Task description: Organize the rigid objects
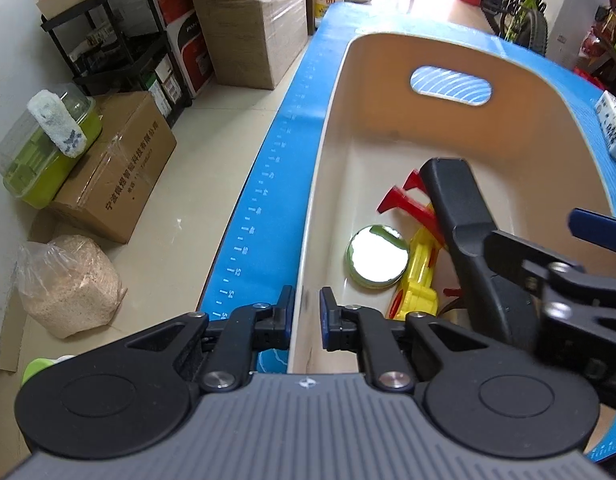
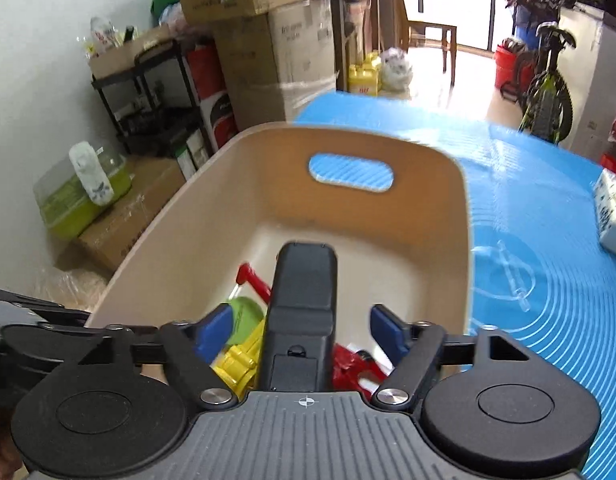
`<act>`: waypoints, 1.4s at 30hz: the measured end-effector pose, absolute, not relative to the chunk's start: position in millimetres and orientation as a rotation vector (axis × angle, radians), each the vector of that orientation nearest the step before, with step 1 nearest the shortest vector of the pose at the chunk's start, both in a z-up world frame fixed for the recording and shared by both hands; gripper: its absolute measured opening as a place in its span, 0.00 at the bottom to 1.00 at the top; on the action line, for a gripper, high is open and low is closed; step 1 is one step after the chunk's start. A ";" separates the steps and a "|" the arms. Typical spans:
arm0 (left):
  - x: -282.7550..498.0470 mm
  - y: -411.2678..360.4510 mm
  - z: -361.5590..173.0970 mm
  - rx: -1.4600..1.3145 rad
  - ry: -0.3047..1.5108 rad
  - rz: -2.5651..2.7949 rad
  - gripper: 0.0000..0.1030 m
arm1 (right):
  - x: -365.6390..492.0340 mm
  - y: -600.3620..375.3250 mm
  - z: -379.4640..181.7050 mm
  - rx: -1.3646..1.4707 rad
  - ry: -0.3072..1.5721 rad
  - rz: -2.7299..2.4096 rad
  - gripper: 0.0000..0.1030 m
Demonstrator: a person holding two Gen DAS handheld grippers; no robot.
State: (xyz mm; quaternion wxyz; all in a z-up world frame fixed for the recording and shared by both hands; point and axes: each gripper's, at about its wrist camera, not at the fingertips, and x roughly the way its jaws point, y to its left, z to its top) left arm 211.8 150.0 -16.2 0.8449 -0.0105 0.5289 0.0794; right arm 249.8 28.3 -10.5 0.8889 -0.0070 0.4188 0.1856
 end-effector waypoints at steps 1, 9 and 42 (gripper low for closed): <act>210.9 150.3 -14.3 -0.025 1.110 0.170 0.18 | 247.3 25.5 -6.5 -0.013 0.858 0.387 0.80; 197.5 137.5 15.0 -0.005 1.007 0.165 0.73 | 228.4 -5.2 23.2 0.019 0.799 0.353 0.92; 78.2 34.3 85.2 0.044 0.857 0.144 0.76 | 83.2 -138.4 94.0 0.054 0.668 0.218 0.95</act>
